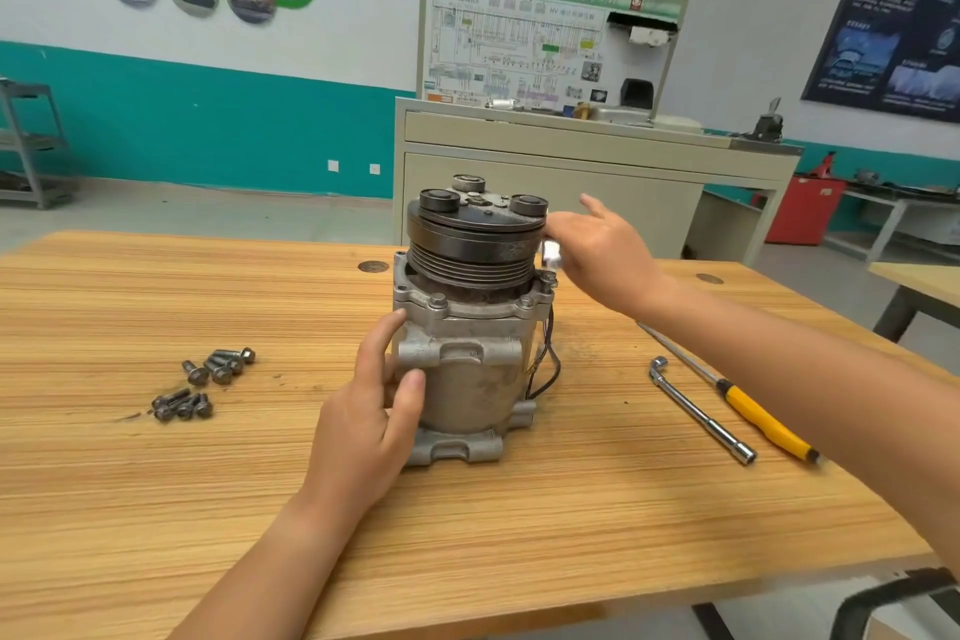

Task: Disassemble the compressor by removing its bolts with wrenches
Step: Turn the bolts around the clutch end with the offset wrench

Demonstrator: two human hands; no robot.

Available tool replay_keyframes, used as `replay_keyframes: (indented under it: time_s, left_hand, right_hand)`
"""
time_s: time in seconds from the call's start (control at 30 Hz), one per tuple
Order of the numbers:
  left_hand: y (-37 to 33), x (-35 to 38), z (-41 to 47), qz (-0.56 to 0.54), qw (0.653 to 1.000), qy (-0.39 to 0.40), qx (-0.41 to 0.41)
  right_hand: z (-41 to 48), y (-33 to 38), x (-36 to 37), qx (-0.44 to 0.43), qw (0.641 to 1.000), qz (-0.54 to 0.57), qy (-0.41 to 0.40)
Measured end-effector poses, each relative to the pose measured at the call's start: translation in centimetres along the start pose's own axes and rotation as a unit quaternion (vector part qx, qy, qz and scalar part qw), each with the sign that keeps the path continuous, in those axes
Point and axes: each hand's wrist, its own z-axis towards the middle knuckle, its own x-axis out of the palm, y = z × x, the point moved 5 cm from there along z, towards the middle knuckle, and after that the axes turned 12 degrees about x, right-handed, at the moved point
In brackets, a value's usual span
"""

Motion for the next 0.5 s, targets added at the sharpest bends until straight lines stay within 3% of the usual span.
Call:
replay_keyframes:
  time_s: [0.07, 0.2, 0.37, 0.5]
  left_hand:
    - [0.0, 0.1, 0.0, -0.001, 1.000, 0.001, -0.002]
    - [-0.3, 0.2, 0.2, -0.007, 1.000, 0.003, -0.002]
    - [-0.3, 0.1, 0.2, -0.006, 1.000, -0.001, -0.014]
    - [-0.1, 0.1, 0.2, -0.002, 1.000, -0.008, -0.016]
  right_hand:
    - [-0.4, -1.5, -1.2, 0.080, 0.996, 0.036, -0.021]
    - [-2.1, -3.1, -4.3, 0.206, 0.969, 0.130, 0.039]
    - [-4.2, -2.4, -5.2, 0.201, 0.948, -0.020, 0.247]
    - [-4.6, -0.7, -5.8, 0.181, 0.932, -0.090, 0.300]
